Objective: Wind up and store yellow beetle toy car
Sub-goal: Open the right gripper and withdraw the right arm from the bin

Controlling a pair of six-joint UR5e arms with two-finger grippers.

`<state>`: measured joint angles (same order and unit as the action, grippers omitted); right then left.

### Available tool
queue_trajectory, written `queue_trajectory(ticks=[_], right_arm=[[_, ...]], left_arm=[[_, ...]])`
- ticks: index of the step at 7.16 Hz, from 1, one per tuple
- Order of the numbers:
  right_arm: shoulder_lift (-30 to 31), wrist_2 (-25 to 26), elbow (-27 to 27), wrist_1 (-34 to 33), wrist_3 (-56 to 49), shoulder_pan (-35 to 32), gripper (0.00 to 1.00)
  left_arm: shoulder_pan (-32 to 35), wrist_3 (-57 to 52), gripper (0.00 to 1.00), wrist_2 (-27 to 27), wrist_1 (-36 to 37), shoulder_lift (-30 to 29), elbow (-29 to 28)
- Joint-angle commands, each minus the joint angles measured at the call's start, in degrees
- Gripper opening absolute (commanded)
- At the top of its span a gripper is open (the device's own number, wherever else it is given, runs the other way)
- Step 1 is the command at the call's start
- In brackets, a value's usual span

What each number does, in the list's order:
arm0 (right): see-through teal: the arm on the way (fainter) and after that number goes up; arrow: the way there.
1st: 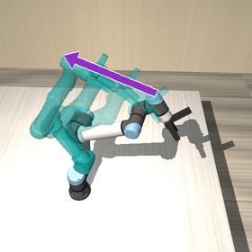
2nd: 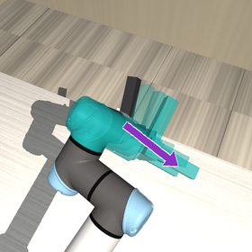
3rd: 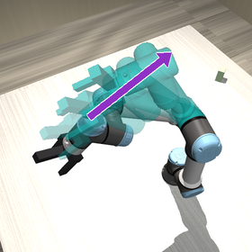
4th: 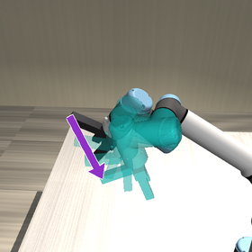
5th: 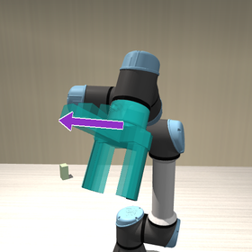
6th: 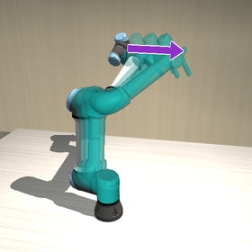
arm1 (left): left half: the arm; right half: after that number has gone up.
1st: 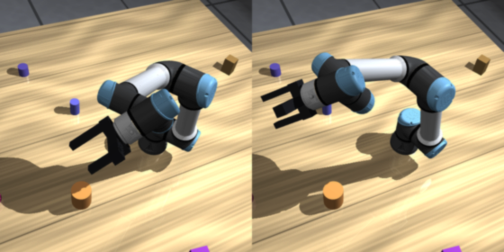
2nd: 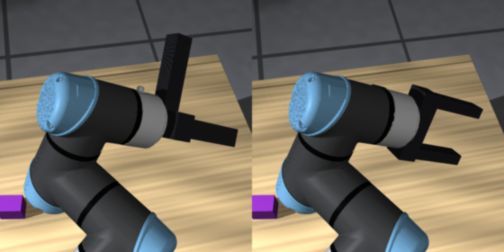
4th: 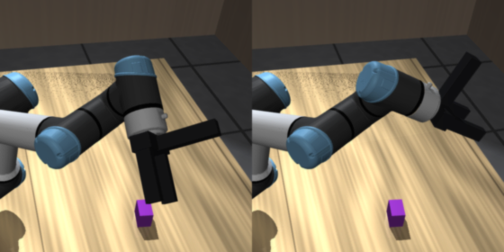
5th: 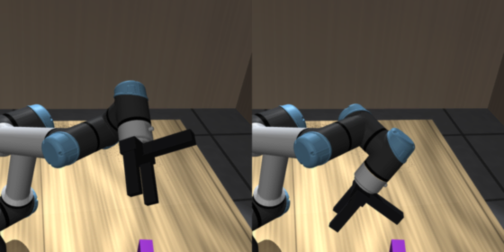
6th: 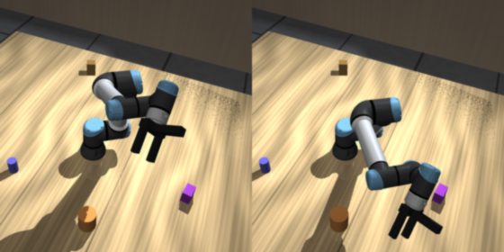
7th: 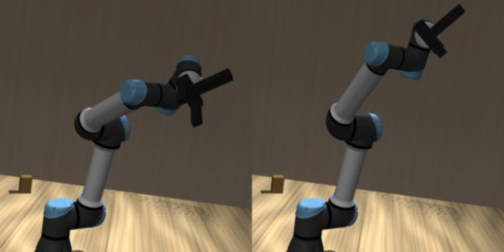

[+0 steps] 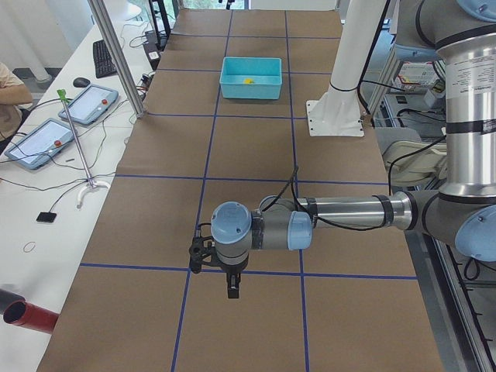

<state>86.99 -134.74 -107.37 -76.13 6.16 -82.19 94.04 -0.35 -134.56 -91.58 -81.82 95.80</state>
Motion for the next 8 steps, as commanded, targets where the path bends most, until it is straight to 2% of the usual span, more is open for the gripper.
queue_trajectory(ticks=[1, 2, 4, 6, 8], right_arm=[[12.46, -1.4, 4.8, 0.02, -0.36, -7.54, 1.0], [12.07, -1.05, 8.63, 0.1, 0.34, -7.46, 1.0], [4.55, -1.4, 16.99, -0.85, 0.95, -7.29, 1.0], [-1.09, -0.97, 16.76, -10.66, 4.9, -5.89, 1.0], [-0.51, -0.96, 16.59, -11.06, 5.44, -5.88, 1.0]], left_arm=[[0.0, 0.0, 1.0, -0.09, 0.0, 0.0, 0.0], [0.0, 0.0, 1.0, 0.0, 0.0, 0.0, 0.0], [0.0, 0.0, 1.0, -0.09, 0.0, 0.0, 0.0], [0.0, 0.0, 1.0, -0.09, -0.09, 0.0, 0.09], [0.0, 0.09, 1.0, -0.09, 0.0, -0.09, 0.17]])
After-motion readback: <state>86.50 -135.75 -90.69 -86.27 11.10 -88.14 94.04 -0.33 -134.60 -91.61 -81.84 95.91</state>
